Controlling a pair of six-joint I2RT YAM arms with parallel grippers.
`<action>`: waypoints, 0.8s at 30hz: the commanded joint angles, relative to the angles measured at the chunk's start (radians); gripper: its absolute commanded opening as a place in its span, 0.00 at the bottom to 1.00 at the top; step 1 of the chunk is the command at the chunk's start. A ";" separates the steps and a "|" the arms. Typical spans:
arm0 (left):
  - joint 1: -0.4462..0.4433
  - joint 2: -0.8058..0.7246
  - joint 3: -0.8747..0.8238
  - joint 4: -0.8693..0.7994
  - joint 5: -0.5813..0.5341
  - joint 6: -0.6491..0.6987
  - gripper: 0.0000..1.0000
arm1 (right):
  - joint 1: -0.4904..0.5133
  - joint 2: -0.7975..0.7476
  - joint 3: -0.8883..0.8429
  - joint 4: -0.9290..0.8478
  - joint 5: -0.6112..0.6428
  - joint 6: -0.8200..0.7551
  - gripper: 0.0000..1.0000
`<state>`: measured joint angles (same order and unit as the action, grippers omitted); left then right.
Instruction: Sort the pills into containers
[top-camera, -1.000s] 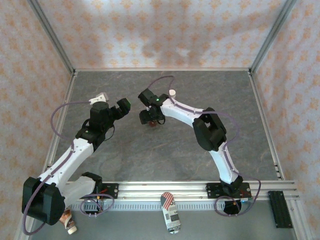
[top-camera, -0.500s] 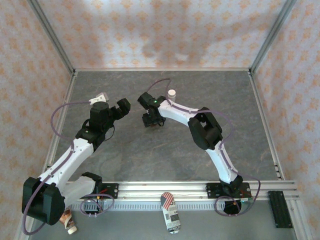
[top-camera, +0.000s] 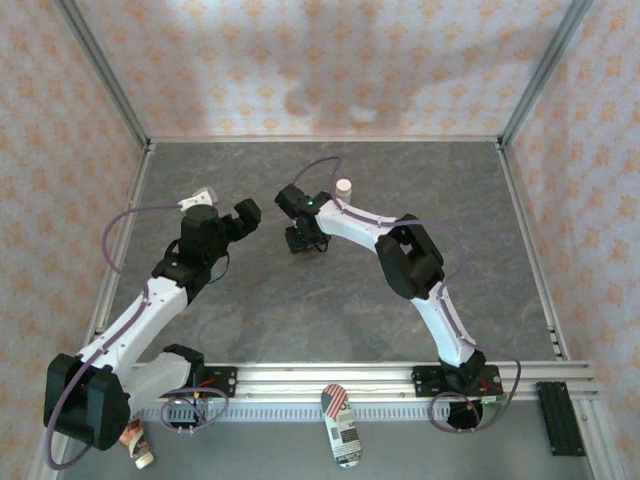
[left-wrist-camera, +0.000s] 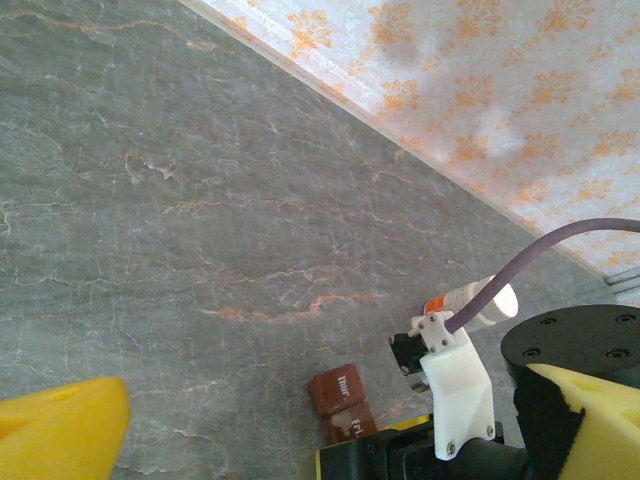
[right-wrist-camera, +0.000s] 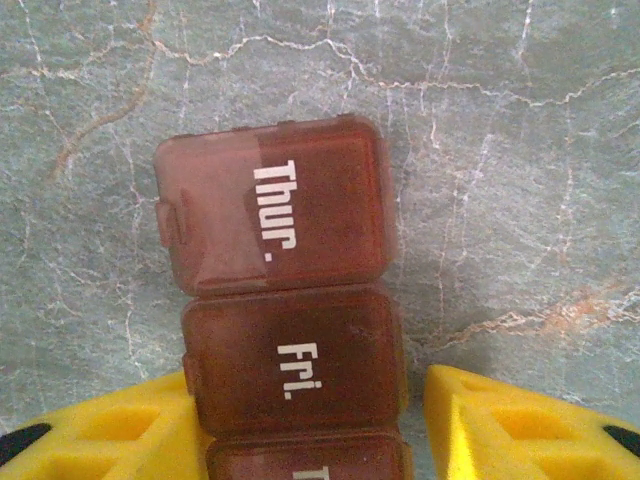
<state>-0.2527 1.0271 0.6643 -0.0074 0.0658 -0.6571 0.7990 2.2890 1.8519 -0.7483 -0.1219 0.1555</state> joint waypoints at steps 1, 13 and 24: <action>0.009 -0.005 -0.009 0.016 -0.015 -0.008 1.00 | 0.012 0.026 0.013 -0.024 0.025 -0.010 0.54; 0.010 -0.001 0.002 0.010 -0.012 -0.012 1.00 | 0.014 0.017 -0.026 -0.010 0.024 -0.012 0.55; 0.019 0.019 0.016 -0.011 -0.006 -0.061 1.00 | 0.014 -0.035 -0.060 0.005 0.015 -0.006 0.24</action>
<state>-0.2481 1.0389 0.6647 -0.0082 0.0685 -0.6846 0.8062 2.2791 1.8252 -0.7284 -0.1078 0.1516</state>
